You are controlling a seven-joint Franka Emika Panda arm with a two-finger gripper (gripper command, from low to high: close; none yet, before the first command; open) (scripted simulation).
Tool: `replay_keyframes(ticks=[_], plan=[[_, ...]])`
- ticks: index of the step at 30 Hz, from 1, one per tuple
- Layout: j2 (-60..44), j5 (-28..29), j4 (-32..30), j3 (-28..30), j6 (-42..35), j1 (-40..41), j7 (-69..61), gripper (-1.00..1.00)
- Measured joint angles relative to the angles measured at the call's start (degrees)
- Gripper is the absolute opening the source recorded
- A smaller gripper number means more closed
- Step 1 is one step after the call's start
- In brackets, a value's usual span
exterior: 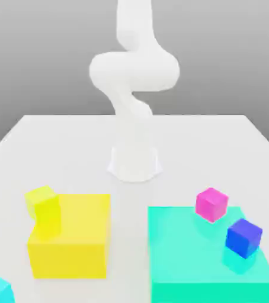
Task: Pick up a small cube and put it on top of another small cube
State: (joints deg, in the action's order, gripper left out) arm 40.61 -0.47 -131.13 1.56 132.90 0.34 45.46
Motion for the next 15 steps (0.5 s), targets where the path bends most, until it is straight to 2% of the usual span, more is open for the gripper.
replay_keyframes(ticks=[15], plan=[[-31.45,-5.33,3.90,9.40,6.72,2.93,-4.11,0.00]])
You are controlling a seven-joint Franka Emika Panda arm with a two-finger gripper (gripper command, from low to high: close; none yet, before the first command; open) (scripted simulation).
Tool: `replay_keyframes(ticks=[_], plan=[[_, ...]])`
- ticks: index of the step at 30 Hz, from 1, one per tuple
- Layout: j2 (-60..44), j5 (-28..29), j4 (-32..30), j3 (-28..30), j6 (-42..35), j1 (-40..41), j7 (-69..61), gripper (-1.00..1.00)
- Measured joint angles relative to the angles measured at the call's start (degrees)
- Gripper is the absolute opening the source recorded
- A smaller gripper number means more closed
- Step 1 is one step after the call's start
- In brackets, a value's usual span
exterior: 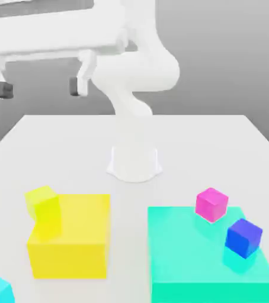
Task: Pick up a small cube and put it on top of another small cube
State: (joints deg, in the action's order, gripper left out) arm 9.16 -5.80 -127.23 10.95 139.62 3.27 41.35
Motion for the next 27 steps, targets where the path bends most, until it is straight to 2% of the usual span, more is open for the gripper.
replay_keyframes(ticks=[15,20,21,27], plan=[[-31.16,-5.74,3.86,3.72,6.62,8.55,-4.38,0.00],[-41.55,-8.61,5.87,1.51,12.86,11.47,-6.43,0.00],[-42.66,-9.01,6.12,1.09,13.69,11.82,-6.72,-1.00],[-43.21,-9.29,6.26,0.88,14.07,12.01,-6.94,-1.00]])
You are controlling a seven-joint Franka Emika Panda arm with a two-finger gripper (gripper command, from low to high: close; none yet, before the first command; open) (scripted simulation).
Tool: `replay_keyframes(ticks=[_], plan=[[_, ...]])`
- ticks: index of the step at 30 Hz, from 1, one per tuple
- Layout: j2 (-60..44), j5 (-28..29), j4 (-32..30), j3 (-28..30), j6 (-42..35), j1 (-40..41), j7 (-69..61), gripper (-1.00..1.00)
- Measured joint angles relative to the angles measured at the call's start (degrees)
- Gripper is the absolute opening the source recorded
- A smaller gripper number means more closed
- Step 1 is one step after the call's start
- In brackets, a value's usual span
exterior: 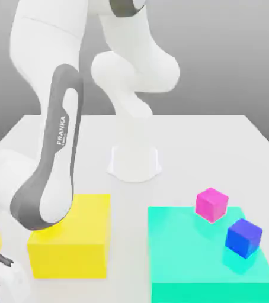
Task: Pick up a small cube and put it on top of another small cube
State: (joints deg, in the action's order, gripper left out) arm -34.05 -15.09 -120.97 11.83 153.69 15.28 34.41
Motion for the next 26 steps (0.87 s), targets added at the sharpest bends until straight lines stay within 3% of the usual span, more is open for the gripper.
replay_keyframes(ticks=[5,17,22,23,26], plan=[[7.84,2.95,-1.88,2.35,-5.94,-2.32,1.90,-1.00],[27.73,9.83,-13.21,-12.27,-13.70,-19.34,-2.95,-1.00],[31.91,14.54,-17.91,-19.24,-12.77,-35.31,-4.73,-1.00],[30.78,15.13,-18.55,-18.84,-10.98,-34.98,-4.70,1.00],[30.78,15.13,-18.55,-18.84,-10.98,-34.78,-4.70,1.00]])
